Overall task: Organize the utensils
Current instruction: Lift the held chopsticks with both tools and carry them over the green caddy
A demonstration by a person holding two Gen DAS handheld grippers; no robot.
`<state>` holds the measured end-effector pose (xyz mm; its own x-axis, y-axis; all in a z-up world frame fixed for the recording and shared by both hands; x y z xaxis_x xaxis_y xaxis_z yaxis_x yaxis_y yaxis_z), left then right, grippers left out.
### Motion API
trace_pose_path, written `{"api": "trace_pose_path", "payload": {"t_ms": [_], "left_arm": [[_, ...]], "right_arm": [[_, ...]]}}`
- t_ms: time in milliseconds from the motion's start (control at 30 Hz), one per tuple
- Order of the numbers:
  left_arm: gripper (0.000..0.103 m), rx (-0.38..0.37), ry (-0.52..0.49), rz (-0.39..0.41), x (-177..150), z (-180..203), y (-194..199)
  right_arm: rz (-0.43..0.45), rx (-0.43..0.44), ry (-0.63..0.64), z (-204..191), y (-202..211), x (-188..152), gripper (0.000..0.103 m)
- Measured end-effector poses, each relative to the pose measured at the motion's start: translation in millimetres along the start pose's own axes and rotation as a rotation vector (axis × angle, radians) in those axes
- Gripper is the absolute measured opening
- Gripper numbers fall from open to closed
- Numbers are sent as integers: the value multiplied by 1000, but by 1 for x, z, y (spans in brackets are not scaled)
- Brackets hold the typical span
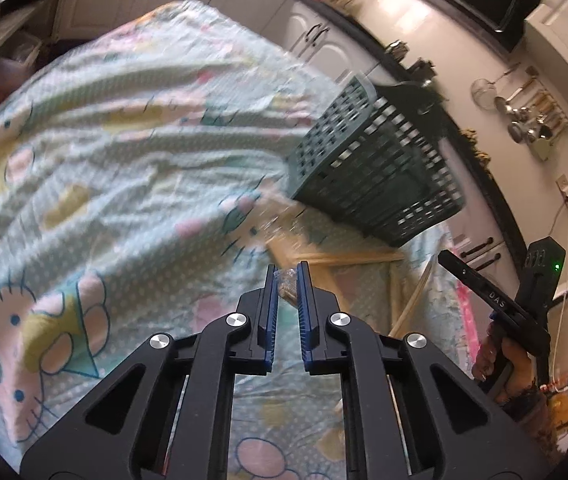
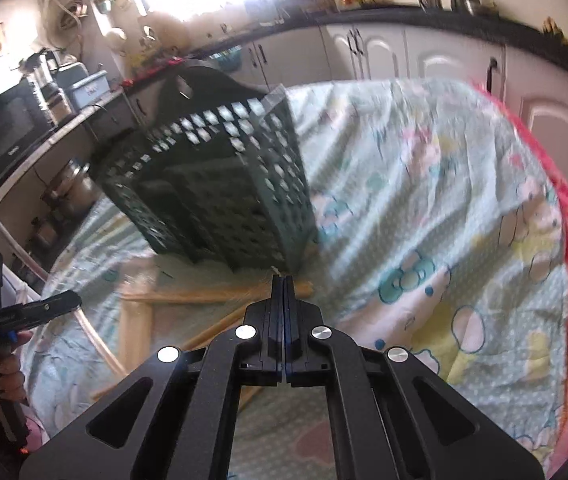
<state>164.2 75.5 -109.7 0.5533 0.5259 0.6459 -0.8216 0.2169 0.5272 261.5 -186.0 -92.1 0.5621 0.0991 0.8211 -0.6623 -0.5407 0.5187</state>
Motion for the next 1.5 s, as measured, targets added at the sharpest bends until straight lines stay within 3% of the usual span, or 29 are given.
{"api": "trace_pose_path", "payload": {"t_ms": [333,800,1133,1500], "left_arm": [[4,-94,-100,80,37,48,23],[3,-230,-206,145,76,119,41],[3,-298,-268,227,117,165,63],[3,-272,-317,347,181,199,67]], "right_arm": [[150,68,111,-55,51,51,1],[277,108,272,-114,98,104,1],[393,94,304,-124,128,152,1],[497,6,297,-106,133,217,1]]}}
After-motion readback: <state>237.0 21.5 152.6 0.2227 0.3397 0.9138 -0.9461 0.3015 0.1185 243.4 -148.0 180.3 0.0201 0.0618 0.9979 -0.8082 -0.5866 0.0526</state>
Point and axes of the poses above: each gripper's, at about its wrist camera, not at the fingertips, and y roughly against the way its jaws point, z to its right, x to its top, the point moved 6 cm from there along -y, roughly the way its jaws point, and after that the axes turned 12 degrees about z, right-handed, at the moved point
